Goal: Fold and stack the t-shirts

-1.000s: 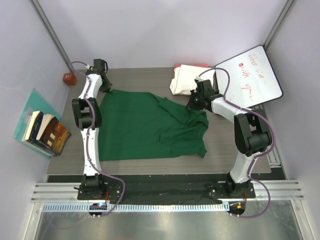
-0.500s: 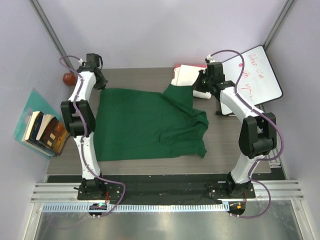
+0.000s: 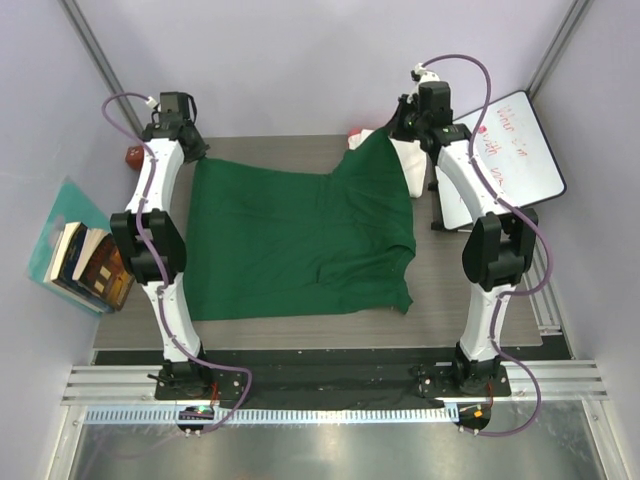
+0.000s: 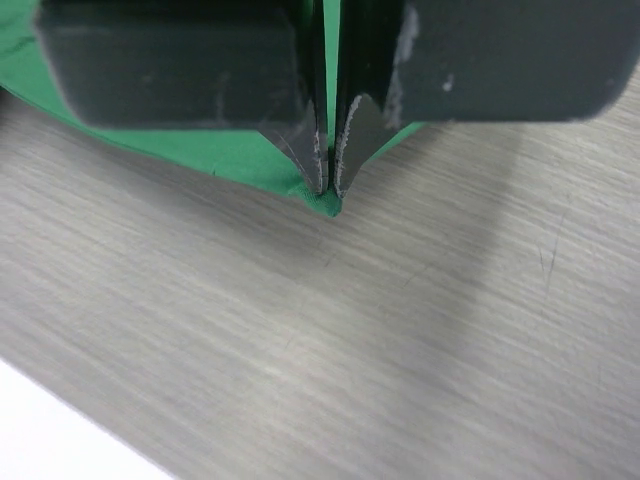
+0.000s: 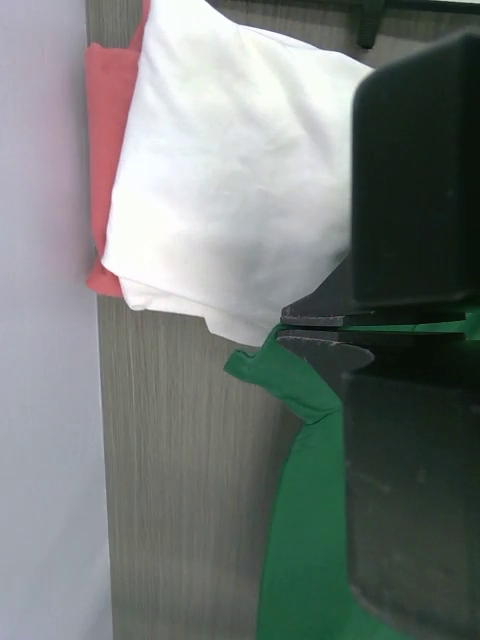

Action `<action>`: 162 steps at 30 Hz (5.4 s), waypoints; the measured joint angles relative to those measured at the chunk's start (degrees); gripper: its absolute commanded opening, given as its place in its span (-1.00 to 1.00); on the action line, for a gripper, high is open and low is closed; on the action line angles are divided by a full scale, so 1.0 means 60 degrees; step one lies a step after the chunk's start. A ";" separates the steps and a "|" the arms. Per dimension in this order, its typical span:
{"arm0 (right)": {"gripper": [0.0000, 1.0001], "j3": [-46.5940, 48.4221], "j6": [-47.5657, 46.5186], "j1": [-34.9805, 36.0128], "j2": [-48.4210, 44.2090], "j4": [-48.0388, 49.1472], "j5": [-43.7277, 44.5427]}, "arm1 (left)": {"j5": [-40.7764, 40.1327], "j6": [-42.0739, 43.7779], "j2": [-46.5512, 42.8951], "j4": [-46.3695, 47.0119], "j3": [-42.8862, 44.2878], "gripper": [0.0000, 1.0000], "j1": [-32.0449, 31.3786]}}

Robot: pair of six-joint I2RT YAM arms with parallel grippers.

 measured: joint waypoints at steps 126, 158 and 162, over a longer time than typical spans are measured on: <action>-0.98 -0.6368 0.0226 0.1738 -0.4047 -0.1814 0.0772 | -0.2932 0.0488 -0.2907 -0.0321 -0.4892 -1.00 -0.0266; -0.98 -0.6808 0.0732 0.1464 -0.5552 -0.2051 0.0732 | -0.3559 0.0914 -0.2142 -0.0954 -0.6353 -1.00 -0.0284; -0.98 -0.6808 0.0743 0.1450 -0.5533 -0.2084 0.0699 | -0.3552 0.0867 -0.1319 -0.1111 -0.6262 -1.00 -0.0284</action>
